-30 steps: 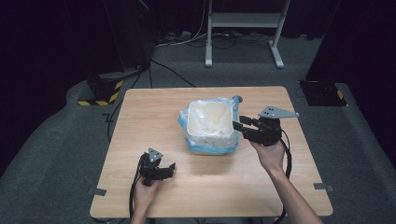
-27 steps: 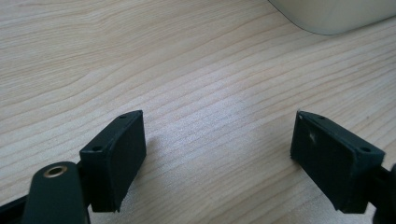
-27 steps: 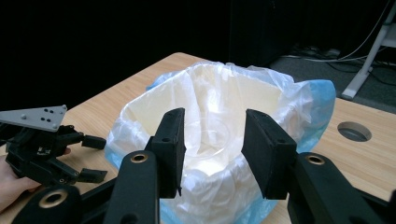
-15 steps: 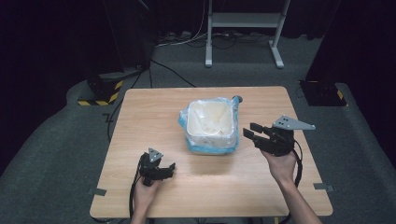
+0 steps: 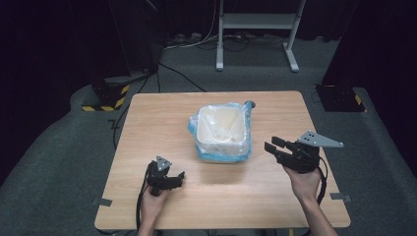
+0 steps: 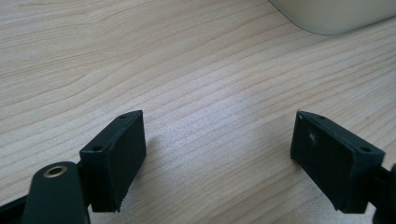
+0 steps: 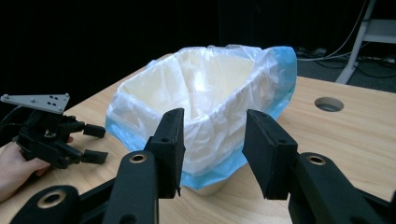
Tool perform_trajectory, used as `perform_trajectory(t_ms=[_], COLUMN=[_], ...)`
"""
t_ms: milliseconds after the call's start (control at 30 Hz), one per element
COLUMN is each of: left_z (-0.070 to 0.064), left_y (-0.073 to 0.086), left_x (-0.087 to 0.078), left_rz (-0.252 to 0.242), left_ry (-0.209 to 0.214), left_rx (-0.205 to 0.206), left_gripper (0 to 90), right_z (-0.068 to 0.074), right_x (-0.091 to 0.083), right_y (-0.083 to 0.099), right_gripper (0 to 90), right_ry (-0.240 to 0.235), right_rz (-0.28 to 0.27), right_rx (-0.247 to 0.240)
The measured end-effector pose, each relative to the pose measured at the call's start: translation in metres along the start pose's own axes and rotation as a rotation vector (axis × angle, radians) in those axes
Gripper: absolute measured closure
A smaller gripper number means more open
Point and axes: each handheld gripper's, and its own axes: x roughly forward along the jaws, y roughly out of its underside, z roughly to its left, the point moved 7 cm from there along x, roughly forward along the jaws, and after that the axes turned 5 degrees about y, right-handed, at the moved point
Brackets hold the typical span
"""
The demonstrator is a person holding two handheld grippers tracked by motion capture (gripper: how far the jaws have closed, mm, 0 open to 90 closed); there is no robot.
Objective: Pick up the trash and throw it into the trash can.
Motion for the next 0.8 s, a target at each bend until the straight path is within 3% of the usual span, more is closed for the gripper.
perform_trajectory(t_ms=[800], left_z=[0.000], left_y=[0.000], left_x=[0.000], left_rz=[-0.001], left_ry=[0.000], left_rx=[-0.001], left_gripper=[18.0], right_z=[-0.017], right_x=[-0.005], right_y=[0.049], right_gripper=[57.2], right_ry=[0.049], right_rz=[0.029], right_rx=[0.067])
